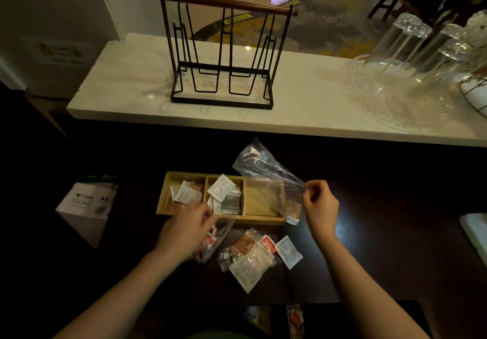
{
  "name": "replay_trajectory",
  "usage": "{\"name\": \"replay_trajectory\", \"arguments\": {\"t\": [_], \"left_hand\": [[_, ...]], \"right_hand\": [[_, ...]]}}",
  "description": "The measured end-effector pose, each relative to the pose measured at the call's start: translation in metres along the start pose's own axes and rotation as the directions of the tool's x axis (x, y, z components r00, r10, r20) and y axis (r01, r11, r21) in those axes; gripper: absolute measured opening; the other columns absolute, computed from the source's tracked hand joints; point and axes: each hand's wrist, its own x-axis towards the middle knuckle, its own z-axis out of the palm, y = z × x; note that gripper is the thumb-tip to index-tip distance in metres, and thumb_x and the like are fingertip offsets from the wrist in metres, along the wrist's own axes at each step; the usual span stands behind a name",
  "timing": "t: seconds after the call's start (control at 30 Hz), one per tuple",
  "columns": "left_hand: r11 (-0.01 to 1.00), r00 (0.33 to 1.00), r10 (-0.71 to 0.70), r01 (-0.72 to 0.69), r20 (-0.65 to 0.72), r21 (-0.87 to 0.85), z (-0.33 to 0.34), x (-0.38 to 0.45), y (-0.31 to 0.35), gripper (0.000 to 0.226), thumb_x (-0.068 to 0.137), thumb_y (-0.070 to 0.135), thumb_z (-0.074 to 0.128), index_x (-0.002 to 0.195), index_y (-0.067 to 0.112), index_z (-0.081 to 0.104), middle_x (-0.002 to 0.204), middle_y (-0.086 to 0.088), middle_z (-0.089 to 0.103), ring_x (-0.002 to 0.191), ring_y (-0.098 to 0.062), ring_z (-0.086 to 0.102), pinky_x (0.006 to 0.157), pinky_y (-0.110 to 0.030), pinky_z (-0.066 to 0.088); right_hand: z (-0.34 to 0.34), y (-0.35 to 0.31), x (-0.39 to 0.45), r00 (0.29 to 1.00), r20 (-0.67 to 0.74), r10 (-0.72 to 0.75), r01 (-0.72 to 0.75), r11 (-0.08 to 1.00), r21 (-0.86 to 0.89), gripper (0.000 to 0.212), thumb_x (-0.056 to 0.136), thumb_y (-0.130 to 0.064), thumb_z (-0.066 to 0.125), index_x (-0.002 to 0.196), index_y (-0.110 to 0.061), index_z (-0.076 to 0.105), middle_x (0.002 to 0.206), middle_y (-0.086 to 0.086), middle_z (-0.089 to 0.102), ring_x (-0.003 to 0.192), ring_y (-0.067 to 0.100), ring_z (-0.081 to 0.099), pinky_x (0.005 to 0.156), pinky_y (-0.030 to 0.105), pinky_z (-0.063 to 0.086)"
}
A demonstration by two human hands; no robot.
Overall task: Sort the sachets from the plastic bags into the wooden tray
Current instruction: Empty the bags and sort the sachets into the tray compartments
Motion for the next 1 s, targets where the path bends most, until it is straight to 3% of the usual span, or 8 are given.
{"name": "replay_trajectory", "arguments": {"t": [0.13, 0.27, 0.37, 0.47, 0.7, 0.8, 0.9, 1.0], "left_hand": [[0.99, 0.985, 0.029, -0.051, 0.17, 0.128, 0.039, -0.005, 0.006, 0.034, 0.088, 0.052, 0.051, 0.107, 0.024, 0.054, 0.111, 0.008, 0.054, 0.091, -0.009, 0.058, 0.073, -0.025, 0.05], [0.979, 0.989, -0.006, -0.025, 0.148, 0.204, 0.046, -0.004, 0.004, 0.038, 0.085, 0.048, 0.057, 0.11, 0.021, 0.048, 0.111, 0.004, 0.056, 0.093, -0.015, 0.062, 0.07, -0.03, 0.053], [0.984, 0.994, -0.038, 0.019, 0.106, 0.178, 0.041, -0.002, 0.0, 0.028, 0.089, 0.038, 0.055, 0.108, 0.019, 0.048, 0.107, 0.001, 0.059, 0.081, -0.015, 0.064, 0.063, -0.03, 0.055], [0.986, 0.993, -0.042, 0.024, 0.109, 0.162, 0.035, -0.001, -0.002, 0.012, 0.091, 0.03, 0.053, 0.098, 0.02, 0.053, 0.102, 0.002, 0.062, 0.08, -0.016, 0.064, 0.069, -0.036, 0.056], [0.99, 0.983, -0.143, 0.139, 0.114, 0.038, 0.023, 0.001, -0.006, 0.008, 0.089, 0.021, 0.06, 0.092, 0.017, 0.067, 0.087, 0.004, 0.065, 0.062, -0.006, 0.059, 0.055, -0.019, 0.052], [0.983, 0.976, -0.184, 0.185, 0.116, 0.001, 0.018, 0.001, -0.01, 0.011, 0.089, 0.02, 0.061, 0.092, 0.016, 0.07, 0.088, 0.002, 0.068, 0.057, -0.001, 0.056, 0.043, -0.013, 0.039], [0.978, 0.976, -0.193, 0.2, 0.1, -0.055, 0.011, 0.0, -0.013, 0.01, 0.088, 0.02, 0.063, 0.095, 0.016, 0.07, 0.087, 0.001, 0.07, 0.063, -0.005, 0.06, 0.044, -0.013, 0.039], [0.969, 0.98, -0.187, 0.196, 0.074, -0.151, 0.004, 0.001, -0.015, 0.003, 0.085, 0.017, 0.066, 0.085, 0.018, 0.063, 0.074, 0.007, 0.063, 0.063, -0.003, 0.059, 0.046, -0.012, 0.037]], "right_hand": [[-0.012, 0.029, -0.004, 0.994, -0.059, 0.091, -0.098, 0.987, -0.129, 0.021, 0.084, -0.01, 0.057, 0.102, -0.018, 0.052, 0.071, 0.0, 0.06, 0.066, 0.021, 0.059, 0.059, 0.037, 0.047], [-0.012, 0.047, -0.007, 0.999, 0.012, 0.051, -0.046, 0.964, -0.263, 0.015, 0.088, -0.017, 0.053, 0.102, -0.024, 0.049, 0.081, 0.003, 0.063, 0.072, 0.023, 0.061, 0.059, 0.038, 0.049], [-0.011, 0.055, -0.008, 0.992, 0.12, 0.025, 0.024, 0.92, -0.39, 0.018, 0.09, -0.018, 0.052, 0.108, -0.02, 0.054, 0.096, 0.007, 0.065, 0.085, 0.026, 0.062, 0.063, 0.038, 0.05], [-0.014, 0.057, -0.006, 0.978, 0.211, 0.007, 0.086, 0.9, -0.428, 0.02, 0.089, -0.013, 0.053, 0.108, -0.015, 0.056, 0.103, 0.01, 0.063, 0.091, 0.027, 0.06, 0.065, 0.037, 0.05], [-0.019, 0.057, -0.004, 0.955, 0.29, -0.07, 0.181, 0.908, -0.377, 0.015, 0.086, -0.008, 0.054, 0.096, -0.018, 0.054, 0.094, 0.005, 0.058, 0.082, 0.016, 0.053, 0.063, 0.027, 0.04], [-0.019, 0.058, -0.006, 0.955, 0.289, -0.064, 0.174, 0.911, -0.374, 0.017, 0.084, -0.006, 0.055, 0.096, -0.018, 0.055, 0.092, 0.003, 0.058, 0.082, 0.015, 0.052, 0.061, 0.022, 0.036], [-0.016, 0.062, -0.008, 0.946, 0.319, -0.056, 0.2, 0.876, -0.44, 0.022, 0.082, -0.01, 0.059, 0.102, -0.019, 0.057, 0.099, 0.003, 0.059, 0.094, 0.019, 0.054, 0.066, 0.024, 0.036], [-0.015, 0.065, -0.006, 0.935, 0.355, -0.006, 0.21, 0.814, -0.541, 0.031, 0.082, -0.019, 0.062, 0.113, -0.022, 0.059, 0.112, 0.006, 0.055, 0.109, 0.022, 0.049, 0.07, 0.027, 0.04]]}}
